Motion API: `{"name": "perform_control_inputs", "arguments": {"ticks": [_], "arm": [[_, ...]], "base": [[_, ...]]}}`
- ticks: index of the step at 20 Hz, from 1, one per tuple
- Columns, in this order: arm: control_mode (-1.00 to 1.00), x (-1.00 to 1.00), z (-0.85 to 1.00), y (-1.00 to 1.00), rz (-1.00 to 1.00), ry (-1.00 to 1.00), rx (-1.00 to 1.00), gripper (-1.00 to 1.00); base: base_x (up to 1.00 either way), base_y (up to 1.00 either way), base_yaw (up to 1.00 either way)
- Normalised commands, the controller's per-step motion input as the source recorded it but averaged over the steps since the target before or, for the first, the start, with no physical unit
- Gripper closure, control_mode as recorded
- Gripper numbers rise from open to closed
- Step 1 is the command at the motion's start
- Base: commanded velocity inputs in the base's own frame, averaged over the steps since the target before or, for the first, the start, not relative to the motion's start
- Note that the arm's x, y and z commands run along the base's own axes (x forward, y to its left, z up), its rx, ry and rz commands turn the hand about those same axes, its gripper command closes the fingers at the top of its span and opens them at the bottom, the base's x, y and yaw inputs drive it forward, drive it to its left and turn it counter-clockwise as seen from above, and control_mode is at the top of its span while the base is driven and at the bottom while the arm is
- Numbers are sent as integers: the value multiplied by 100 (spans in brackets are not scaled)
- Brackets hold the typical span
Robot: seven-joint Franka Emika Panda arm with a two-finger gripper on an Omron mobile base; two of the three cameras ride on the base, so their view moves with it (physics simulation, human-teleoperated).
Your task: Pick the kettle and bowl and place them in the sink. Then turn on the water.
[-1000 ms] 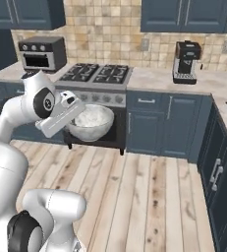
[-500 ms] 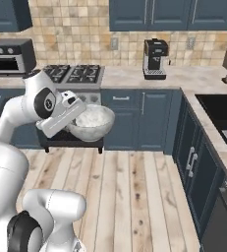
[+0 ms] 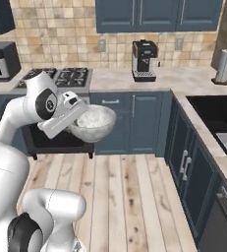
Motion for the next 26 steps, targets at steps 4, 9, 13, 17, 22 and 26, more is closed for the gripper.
{"name": "perform_control_inputs", "arguments": {"ticks": [4,9,13,17,22,26], "arm": [[100,0,0,0,0,0,0,100],[100,0,0,0,0,0,0,100],[100,0,0,0,0,0,0,100],[100,0,0,0,0,0,0,100],[100,0,0,0,0,0,0,100],[100,0,0,0,0,0,0,100]], "base": [[66,8,-7],[76,3,-4],[77,0,-3],[81,0,-2],[80,0,-3],[74,0,-4]]}}
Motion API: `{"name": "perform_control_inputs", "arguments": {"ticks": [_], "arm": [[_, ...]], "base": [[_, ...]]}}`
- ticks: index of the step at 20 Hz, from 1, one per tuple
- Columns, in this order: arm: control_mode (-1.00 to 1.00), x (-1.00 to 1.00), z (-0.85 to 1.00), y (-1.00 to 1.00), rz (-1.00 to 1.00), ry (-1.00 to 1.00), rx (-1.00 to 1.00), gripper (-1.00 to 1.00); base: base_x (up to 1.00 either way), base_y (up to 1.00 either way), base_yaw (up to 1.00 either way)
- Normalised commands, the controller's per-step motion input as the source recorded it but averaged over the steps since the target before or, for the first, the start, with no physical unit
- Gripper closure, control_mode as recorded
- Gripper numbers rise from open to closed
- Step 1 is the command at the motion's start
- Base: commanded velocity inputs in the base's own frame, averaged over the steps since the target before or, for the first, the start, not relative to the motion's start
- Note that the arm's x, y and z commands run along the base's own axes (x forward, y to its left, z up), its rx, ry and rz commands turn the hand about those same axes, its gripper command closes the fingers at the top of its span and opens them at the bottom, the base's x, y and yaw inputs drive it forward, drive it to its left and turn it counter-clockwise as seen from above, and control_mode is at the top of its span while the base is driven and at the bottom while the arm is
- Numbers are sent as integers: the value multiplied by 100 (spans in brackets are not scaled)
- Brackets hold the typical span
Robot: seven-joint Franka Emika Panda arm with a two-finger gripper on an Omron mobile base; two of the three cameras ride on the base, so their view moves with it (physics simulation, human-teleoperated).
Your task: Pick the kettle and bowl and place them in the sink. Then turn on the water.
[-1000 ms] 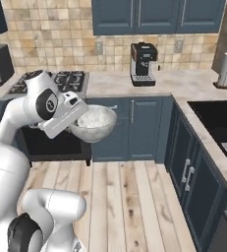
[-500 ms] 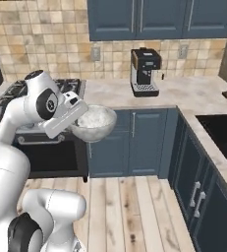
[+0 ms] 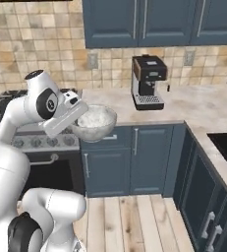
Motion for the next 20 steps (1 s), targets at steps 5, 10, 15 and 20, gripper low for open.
{"name": "perform_control_inputs", "arguments": {"ticks": [5,10,15,20], "arm": [[100,0,0,0,0,0,0,100],[100,0,0,0,0,0,0,100],[100,0,0,0,0,0,0,100],[100,0,0,0,0,0,0,100]], "base": [[67,0,-8],[37,0,-24],[21,0,-36],[25,0,-40]]}}
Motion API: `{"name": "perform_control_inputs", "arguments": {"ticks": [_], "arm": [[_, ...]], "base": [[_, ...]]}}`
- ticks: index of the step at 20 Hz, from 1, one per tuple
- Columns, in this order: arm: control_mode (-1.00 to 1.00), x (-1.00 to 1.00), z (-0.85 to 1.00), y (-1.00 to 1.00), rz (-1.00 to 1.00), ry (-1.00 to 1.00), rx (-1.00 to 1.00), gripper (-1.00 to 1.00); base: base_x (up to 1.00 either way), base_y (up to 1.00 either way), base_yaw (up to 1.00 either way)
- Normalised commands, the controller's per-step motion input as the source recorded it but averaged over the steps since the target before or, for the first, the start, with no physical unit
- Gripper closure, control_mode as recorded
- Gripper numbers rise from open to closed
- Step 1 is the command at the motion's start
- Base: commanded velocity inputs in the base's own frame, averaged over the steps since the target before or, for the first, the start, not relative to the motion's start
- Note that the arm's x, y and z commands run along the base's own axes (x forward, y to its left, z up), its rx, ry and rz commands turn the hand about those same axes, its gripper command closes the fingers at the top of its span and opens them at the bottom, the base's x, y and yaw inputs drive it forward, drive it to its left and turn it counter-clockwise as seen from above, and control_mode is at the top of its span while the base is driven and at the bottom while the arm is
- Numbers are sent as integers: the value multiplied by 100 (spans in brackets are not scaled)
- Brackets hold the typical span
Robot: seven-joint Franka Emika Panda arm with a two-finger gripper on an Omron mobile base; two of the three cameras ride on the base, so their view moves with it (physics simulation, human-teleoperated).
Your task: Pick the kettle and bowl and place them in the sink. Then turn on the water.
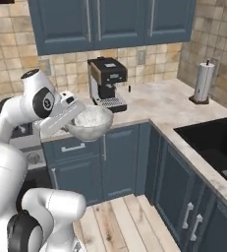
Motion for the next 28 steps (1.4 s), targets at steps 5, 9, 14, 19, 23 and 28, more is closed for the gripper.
{"name": "perform_control_inputs", "arguments": {"ticks": [5,9,14,19,23,28], "arm": [[100,0,0,0,0,0,0,100],[100,0,0,0,0,0,0,100],[100,0,0,0,0,0,0,100],[100,0,0,0,0,0,0,100],[100,0,0,0,0,0,0,100],[100,0,0,0,0,0,0,100]], "base": [[28,0,-42],[26,0,-39],[31,0,-38],[39,0,-36],[51,11,-32],[52,15,-31]]}}
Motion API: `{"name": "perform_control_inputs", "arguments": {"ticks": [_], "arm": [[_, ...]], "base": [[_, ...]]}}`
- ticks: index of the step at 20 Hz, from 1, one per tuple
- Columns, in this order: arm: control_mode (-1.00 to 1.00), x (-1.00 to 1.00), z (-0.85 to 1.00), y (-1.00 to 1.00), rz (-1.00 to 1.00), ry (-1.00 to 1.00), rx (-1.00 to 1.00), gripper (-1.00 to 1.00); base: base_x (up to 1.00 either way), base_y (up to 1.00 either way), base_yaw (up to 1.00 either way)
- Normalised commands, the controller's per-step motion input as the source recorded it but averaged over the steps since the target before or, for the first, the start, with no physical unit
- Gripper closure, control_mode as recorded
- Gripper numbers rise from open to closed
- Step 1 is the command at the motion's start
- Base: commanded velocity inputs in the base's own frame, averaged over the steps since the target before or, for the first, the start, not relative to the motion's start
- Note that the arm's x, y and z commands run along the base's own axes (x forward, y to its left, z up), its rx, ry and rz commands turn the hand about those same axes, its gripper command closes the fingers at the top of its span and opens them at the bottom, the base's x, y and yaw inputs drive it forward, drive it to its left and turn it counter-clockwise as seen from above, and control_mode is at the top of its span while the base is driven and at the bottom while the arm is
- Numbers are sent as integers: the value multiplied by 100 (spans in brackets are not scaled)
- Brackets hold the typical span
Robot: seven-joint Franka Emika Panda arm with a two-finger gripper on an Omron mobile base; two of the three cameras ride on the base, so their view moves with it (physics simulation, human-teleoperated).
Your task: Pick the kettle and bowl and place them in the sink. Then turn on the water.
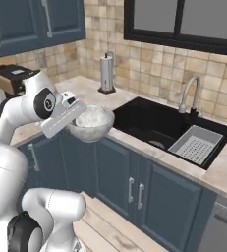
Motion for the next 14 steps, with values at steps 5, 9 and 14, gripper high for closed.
{"name": "perform_control_inputs", "arguments": {"ticks": [5,9,14], "arm": [[100,0,0,0,0,0,0,100],[100,0,0,0,0,0,0,100],[100,0,0,0,0,0,0,100]], "base": [[53,18,-30],[51,18,-29],[50,15,-28]]}}
